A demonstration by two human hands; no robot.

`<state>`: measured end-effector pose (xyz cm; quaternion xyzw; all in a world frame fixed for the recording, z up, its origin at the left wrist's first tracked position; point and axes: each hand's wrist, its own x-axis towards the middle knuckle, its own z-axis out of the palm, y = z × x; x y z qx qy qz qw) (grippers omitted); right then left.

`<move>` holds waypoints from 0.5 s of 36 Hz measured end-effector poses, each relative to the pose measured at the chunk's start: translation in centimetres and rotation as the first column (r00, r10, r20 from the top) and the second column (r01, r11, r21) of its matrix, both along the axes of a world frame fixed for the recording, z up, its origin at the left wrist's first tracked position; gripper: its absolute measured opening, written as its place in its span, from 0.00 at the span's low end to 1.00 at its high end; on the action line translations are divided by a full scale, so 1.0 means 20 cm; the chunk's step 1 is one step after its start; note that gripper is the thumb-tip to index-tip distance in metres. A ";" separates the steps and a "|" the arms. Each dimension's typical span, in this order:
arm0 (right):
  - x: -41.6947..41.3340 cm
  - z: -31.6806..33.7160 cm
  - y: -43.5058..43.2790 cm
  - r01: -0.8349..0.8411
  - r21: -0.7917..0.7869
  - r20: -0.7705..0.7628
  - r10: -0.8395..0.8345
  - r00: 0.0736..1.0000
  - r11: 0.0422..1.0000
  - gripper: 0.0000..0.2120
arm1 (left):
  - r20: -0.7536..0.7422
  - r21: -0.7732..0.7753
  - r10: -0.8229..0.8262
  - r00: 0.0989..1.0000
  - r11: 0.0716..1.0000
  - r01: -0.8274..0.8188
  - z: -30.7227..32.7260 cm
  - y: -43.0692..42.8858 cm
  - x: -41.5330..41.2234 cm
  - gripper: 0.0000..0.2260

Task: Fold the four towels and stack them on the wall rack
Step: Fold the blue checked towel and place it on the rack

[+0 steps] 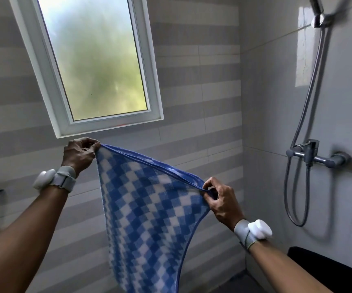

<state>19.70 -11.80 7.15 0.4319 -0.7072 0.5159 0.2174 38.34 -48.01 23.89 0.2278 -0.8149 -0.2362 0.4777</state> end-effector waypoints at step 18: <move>-0.02 -0.01 0.05 0.065 0.038 -0.239 -0.054 0.970 0.997 0.09 | 0.068 0.034 -0.010 0.998 0.999 0.008 -0.01 0.01 -0.02 0.04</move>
